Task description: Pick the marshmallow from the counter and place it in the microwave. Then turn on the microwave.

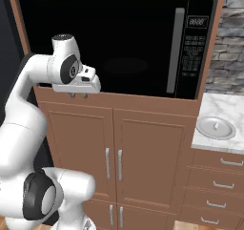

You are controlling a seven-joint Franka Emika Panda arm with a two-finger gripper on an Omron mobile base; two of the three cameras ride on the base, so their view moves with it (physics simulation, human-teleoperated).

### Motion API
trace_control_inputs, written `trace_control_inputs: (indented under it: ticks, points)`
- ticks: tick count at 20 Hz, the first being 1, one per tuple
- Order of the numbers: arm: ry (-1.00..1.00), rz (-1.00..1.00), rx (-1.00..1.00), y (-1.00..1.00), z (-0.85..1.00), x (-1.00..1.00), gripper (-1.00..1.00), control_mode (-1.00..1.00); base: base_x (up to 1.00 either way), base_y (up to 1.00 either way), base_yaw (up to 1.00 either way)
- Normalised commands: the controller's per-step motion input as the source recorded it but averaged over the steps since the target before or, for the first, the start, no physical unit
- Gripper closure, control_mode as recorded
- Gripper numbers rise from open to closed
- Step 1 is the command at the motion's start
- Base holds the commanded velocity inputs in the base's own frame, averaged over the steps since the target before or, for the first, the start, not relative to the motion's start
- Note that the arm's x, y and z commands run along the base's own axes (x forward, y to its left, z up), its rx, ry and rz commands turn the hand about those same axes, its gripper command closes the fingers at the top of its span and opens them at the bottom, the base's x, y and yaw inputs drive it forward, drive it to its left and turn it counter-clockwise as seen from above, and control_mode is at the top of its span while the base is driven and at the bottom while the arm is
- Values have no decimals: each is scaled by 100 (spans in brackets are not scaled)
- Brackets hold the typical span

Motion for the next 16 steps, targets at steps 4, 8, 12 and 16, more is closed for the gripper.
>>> trace_control_inputs:
  ticks: [4, 8, 12, 16]
  points:
    - [-4, 0, 0, -17, 1, 0, -100, -100, 0, 0, 0]
    - [-20, 2, 0, -42, 6, -3, -100, -100, 0, 0, 0]
    - [-29, 2, 1, -53, 8, -11, -100, -100, 0, 0, 0]
    - [-35, 1, 1, -58, 12, -15, -100, -100, 0, 0, 0]
